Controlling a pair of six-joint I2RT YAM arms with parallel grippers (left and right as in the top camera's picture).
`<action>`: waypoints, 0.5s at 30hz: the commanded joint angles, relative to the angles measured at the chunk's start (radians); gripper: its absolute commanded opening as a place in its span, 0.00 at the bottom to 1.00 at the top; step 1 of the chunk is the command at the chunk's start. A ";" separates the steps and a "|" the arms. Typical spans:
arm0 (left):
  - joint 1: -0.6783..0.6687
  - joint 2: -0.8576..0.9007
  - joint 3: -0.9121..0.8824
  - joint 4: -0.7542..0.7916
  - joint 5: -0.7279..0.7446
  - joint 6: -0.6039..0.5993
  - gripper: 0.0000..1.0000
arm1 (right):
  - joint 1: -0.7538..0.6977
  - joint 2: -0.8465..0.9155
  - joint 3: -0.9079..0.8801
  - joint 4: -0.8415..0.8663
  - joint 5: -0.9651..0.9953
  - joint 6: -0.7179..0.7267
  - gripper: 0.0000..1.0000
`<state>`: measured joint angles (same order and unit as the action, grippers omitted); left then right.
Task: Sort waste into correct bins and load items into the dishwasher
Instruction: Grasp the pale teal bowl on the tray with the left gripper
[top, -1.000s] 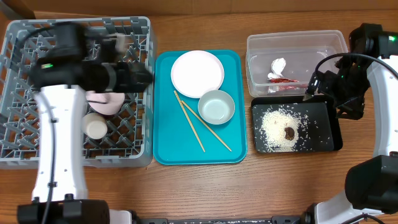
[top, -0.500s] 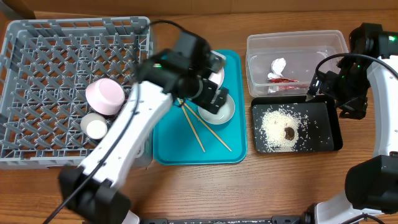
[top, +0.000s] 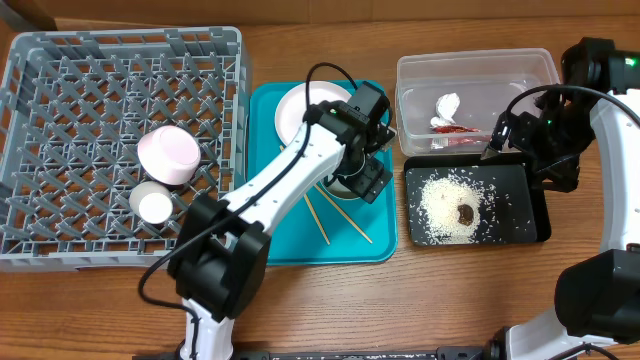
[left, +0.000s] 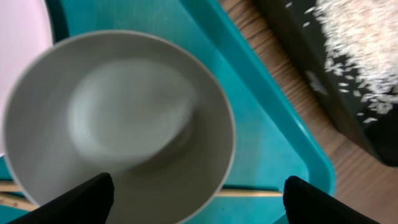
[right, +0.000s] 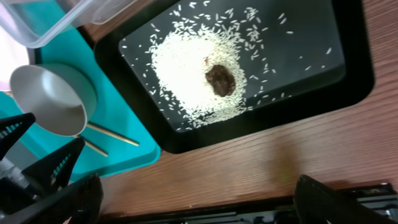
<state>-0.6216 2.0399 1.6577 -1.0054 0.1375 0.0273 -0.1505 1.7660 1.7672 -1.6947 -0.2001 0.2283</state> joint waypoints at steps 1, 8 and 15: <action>-0.004 0.040 0.015 0.001 -0.023 -0.005 0.85 | -0.004 -0.031 0.028 0.001 0.097 0.012 1.00; -0.007 0.101 0.014 -0.007 -0.042 -0.005 0.53 | -0.004 -0.031 0.028 0.001 0.102 0.011 1.00; -0.007 0.105 0.014 -0.017 -0.042 -0.005 0.16 | -0.004 -0.031 0.028 0.001 0.102 0.011 1.00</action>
<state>-0.6231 2.1361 1.6577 -1.0214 0.1139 0.0235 -0.1505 1.7660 1.7672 -1.6947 -0.1139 0.2348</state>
